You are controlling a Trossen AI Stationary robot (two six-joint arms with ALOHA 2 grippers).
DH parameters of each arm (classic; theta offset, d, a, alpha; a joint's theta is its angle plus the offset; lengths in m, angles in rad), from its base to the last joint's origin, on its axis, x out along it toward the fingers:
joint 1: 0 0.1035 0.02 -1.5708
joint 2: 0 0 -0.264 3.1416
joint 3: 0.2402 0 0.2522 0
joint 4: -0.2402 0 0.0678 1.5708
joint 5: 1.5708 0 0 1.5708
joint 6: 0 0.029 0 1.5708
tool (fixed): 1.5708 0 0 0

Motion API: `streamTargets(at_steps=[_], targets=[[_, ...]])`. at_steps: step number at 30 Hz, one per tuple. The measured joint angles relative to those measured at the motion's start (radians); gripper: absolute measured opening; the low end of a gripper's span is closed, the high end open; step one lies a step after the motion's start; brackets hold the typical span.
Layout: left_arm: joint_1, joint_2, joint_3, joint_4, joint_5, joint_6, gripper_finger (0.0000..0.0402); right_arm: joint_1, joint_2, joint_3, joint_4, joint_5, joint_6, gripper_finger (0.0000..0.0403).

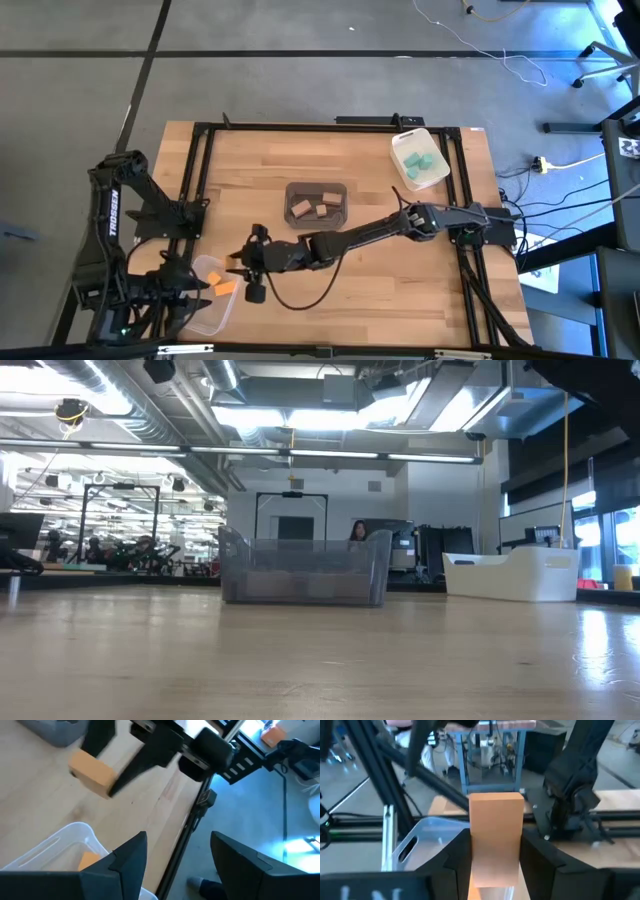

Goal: Sort & place blocks by color
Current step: Put the yellow block into the transparent bin

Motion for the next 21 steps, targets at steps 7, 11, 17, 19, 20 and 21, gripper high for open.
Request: streamTargets(at_steps=[7,11,17,19,20,21], targets=[[-0.008,0.000,0.000,0.000,-0.025,0.001,0.0208,-0.016,0.036,0.001,0.078,-0.039,-0.003,0.0131],[-0.009,0.000,0.000,0.000,-0.026,0.002,0.0208,-0.016,0.081,0.001,0.164,-0.059,0.003,0.0131],[-0.009,0.000,0.000,-0.001,-0.026,0.003,0.0208,-0.016,0.137,0.001,0.272,-0.088,0.000,0.0131],[-0.008,0.000,0.000,-0.001,-0.026,0.003,0.0208,-0.016,0.150,0.001,0.284,-0.096,0.000,0.0131],[-0.008,0.000,0.000,-0.001,-0.026,0.002,0.0208,-0.016,0.159,0.001,0.288,-0.096,-0.003,0.0131],[-0.008,0.000,0.000,-0.001,-0.026,0.002,0.0208,-0.016,0.167,0.001,0.291,-0.096,-0.006,0.0131]])
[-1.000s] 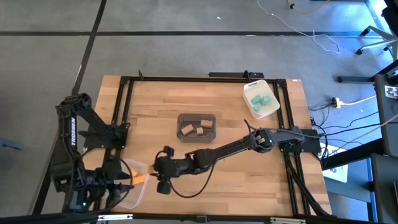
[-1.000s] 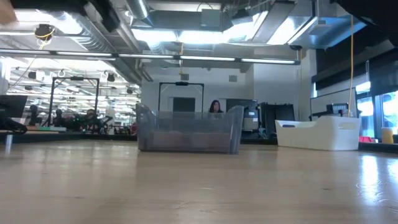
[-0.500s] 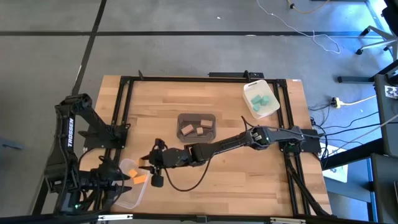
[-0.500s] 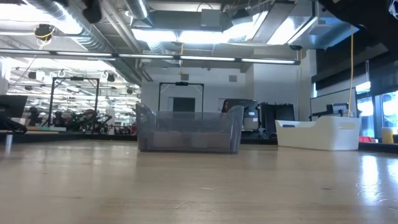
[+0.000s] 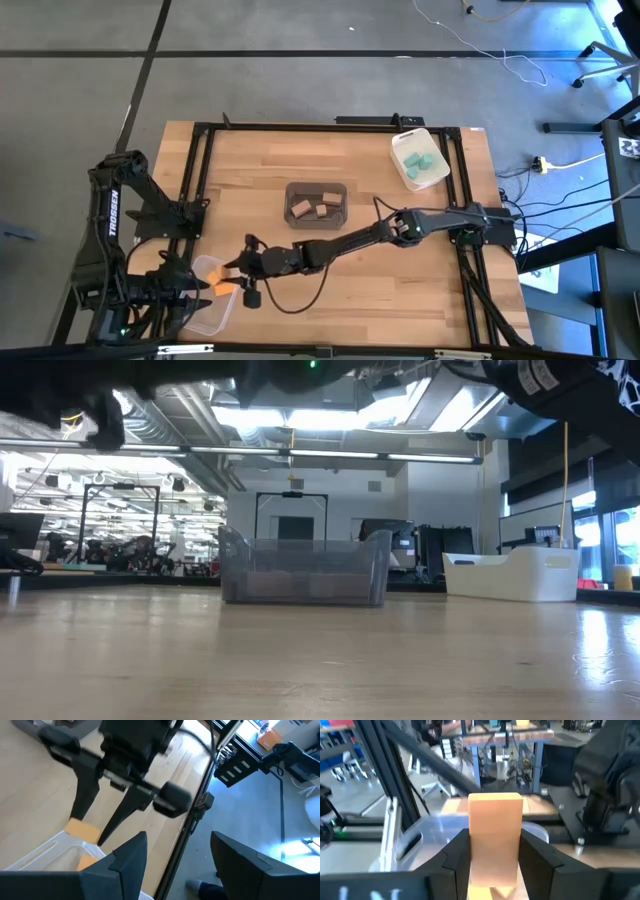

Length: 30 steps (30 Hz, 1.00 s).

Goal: Sort & place blocks by color
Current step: Put the yellow block into the transparent bin

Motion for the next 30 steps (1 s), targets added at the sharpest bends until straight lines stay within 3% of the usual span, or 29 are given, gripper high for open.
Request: streamTargets(at_steps=[12,30], targets=[[0.000,0.000,0.000,0.000,-0.002,-0.001,0.0208,-0.003,0.072,-0.001,0.009,0.001,-0.001,0.0131],[0.000,0.000,0.000,0.000,0.002,0.009,0.0208,-0.008,0.076,-0.001,-0.016,-0.005,-0.012,0.0155]])
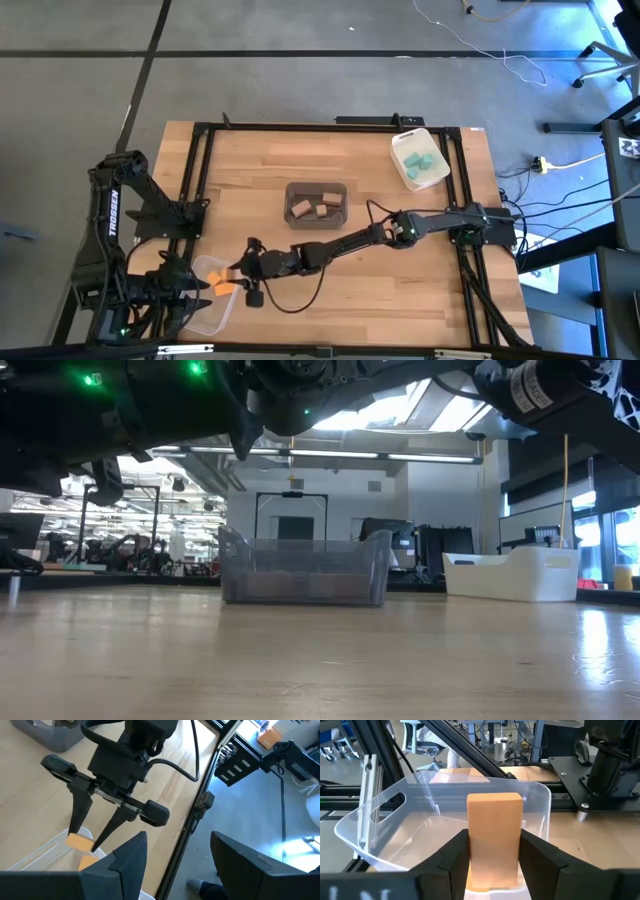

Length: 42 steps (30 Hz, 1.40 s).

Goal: Sort & place blocks by color
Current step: Put the yellow block into the transparent bin, then return to Home Position

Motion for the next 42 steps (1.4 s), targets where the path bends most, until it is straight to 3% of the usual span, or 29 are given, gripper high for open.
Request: streamTargets(at_steps=[7,11,27,34,42], targets=[[0.000,0.000,0.000,0.000,0.027,0.000,0.0208,-0.005,0.000,0.000,-0.008,-0.005,0.078,0.0156],[0.000,0.000,0.000,0.000,0.027,0.000,0.0208,-0.014,0.000,0.000,-0.020,-0.062,0.118,0.0157],[0.000,0.000,0.000,0.000,0.027,0.000,0.0208,-0.018,0.000,0.000,-0.018,-0.072,0.074,0.0138],[0.000,0.000,0.000,0.000,0.027,0.001,0.0208,-0.038,-0.001,0.000,-0.025,-0.072,0.173,0.0185],[0.000,0.000,0.000,0.000,0.027,0.001,0.0208,-0.040,-0.002,0.000,0.029,-0.134,0.069,0.0208]])
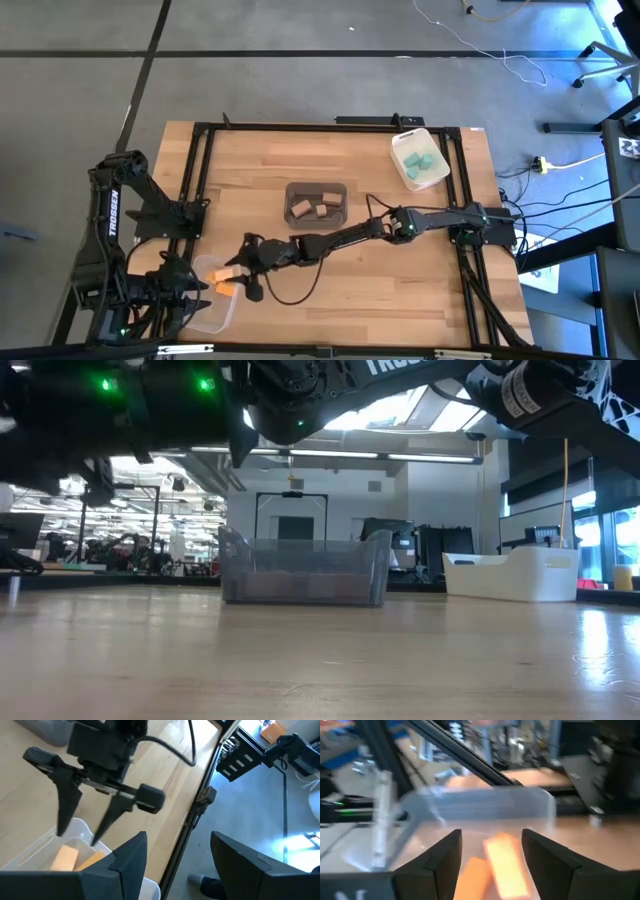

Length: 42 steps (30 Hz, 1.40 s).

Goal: Sort & place blocks by color
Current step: Return to Home Position

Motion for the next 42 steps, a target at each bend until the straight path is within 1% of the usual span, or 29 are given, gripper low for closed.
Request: streamTargets(at_steps=[3,7,11,13,16,20,23,30,33,38,40,42], targets=[[0.000,0.000,0.000,0.000,0.000,0.000,0.0208,0.000,-0.013,0.000,0.036,-0.074,0.002,0.0208],[0.000,0.000,0.000,0.001,0.000,0.027,0.0208,0.004,-0.075,0.000,0.027,-0.147,-0.025,0.0208],[0.000,0.000,0.000,0.007,-0.003,0.107,0.0208,0.015,-0.153,0.002,-0.029,-0.200,-0.168,0.0203],[0.000,0.000,0.000,0.012,-0.004,0.157,0.0208,0.028,-0.191,0.002,-0.099,-0.190,-0.244,0.0189],[0.000,0.000,0.000,0.012,-0.003,0.214,0.0208,0.048,-0.262,0.001,-0.235,-0.106,-0.308,0.0158],[0.001,0.000,0.000,0.011,0.023,0.295,0.0208,0.063,-0.356,0.002,-0.392,0.005,-0.312,0.0113],[0.002,0.001,0.000,0.007,0.023,0.338,0.0208,0.072,-0.413,0.001,-0.489,0.050,-0.311,0.0083],[0.047,0.002,0.000,-0.089,0.029,0.341,0.0196,0.117,-0.530,0.001,-0.655,0.132,-0.310,0.0014],[0.064,0.002,0.000,-0.148,0.027,0.360,0.0176,0.140,-0.566,0.001,-0.716,0.202,-0.315,0.0005],[0.094,-0.009,0.000,-0.184,0.018,0.460,0.0123,0.179,-0.640,0.001,-0.837,0.372,-0.315,0.0005],[0.104,-0.028,0.000,-0.183,-0.005,0.523,0.0097,0.192,-0.674,0.001,-0.903,0.425,-0.299,0.0003],[0.112,-0.053,0.000,-0.183,-0.050,0.586,0.0070,0.205,-0.705,0.001,-0.962,0.469,-0.268,0.0003]])
